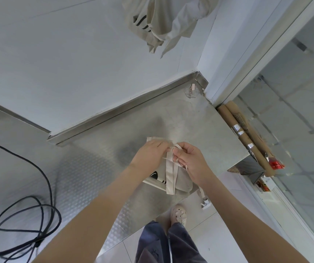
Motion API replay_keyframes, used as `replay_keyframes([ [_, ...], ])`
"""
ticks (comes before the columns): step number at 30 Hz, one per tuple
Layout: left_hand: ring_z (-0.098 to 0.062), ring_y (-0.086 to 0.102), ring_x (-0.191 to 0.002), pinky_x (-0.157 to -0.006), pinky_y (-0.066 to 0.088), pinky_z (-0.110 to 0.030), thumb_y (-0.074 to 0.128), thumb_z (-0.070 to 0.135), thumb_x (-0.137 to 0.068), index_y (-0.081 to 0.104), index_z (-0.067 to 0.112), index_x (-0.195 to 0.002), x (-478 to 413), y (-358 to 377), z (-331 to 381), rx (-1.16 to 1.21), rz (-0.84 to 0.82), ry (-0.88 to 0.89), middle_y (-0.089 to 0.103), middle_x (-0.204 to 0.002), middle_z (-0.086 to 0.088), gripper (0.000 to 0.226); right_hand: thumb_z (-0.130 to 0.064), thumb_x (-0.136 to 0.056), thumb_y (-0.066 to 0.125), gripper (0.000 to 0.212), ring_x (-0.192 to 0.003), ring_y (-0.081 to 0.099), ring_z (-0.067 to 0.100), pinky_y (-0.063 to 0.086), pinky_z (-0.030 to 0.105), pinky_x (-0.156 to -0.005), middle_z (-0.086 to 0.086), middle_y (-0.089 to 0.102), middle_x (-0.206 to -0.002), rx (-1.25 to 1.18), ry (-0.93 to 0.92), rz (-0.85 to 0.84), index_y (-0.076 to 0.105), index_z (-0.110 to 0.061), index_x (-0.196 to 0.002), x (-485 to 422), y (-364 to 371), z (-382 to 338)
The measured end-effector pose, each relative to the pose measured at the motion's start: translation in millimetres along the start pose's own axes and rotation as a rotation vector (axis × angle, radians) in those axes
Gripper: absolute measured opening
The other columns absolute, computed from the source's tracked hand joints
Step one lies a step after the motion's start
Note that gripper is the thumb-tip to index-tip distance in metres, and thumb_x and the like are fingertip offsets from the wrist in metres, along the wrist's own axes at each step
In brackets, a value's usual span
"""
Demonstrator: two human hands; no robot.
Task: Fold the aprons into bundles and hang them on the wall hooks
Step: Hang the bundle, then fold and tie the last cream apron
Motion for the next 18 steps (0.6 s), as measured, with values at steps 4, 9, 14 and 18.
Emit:
replay_keyframes([
  [4, -0.023, 0.057, -0.099, -0.064, 0.031, -0.025, 0.040, 0.005, -0.096, 0.056, 0.009, -0.117, 3.9, 33.8, -4.0, 0.030, -0.252, -0.202, 0.060, -0.110, -0.003, 0.027, -0.004, -0.094, 0.054, 0.016, -0.046, 0.033, 0.010, 0.031, 0.018, -0.046, 0.010, 0.058, -0.064, -0.044, -0.020, 0.051, 0.061, -0.006, -0.081, -1.5, -2.5, 2.1],
  [9, -0.027, 0.057, -0.070, -0.070, 0.037, -0.029, 0.038, 0.015, -0.092, 0.058, 0.005, -0.077, 4.4, 25.2, 5.0, 0.205, -0.039, -0.049, 0.062, -0.074, -0.007, 0.027, 0.002, -0.094, 0.051, 0.016, -0.045, 0.035, 0.009, 0.031, 0.020, -0.046, 0.005, 0.054, -0.057, -0.114, -0.034, 0.115, 0.054, -0.004, -0.080, -5.7, -8.0, 4.9],
  [14, -0.018, 0.056, -0.048, -0.049, 0.033, -0.022, 0.039, 0.035, -0.090, 0.061, 0.009, -0.075, 7.8, 34.4, 4.4, 0.058, -0.053, -0.095, 0.058, -0.055, 0.002, 0.037, 0.000, -0.091, 0.056, 0.018, -0.050, 0.038, 0.012, 0.037, 0.020, -0.048, 0.006, 0.049, -0.056, -0.139, -0.008, 0.021, 0.058, -0.005, -0.074, -6.8, 0.6, 2.7],
  [18, -0.021, 0.055, -0.050, -0.045, 0.035, -0.024, 0.040, 0.023, -0.093, 0.062, 0.008, -0.074, 10.6, 32.8, -3.2, 0.132, -0.017, -0.184, 0.057, -0.058, 0.000, 0.032, -0.013, -0.098, 0.046, 0.028, -0.051, 0.040, 0.010, 0.041, 0.020, -0.061, 0.002, 0.047, -0.055, -0.095, -0.030, -0.041, 0.067, -0.011, -0.080, -7.4, 4.7, -4.6],
])
Point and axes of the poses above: each hand's wrist, its own x-axis away from the middle knuckle, its own y-axis out of the palm, z = x × y, the point moved 9 cm from there along -x, towards the middle knuckle
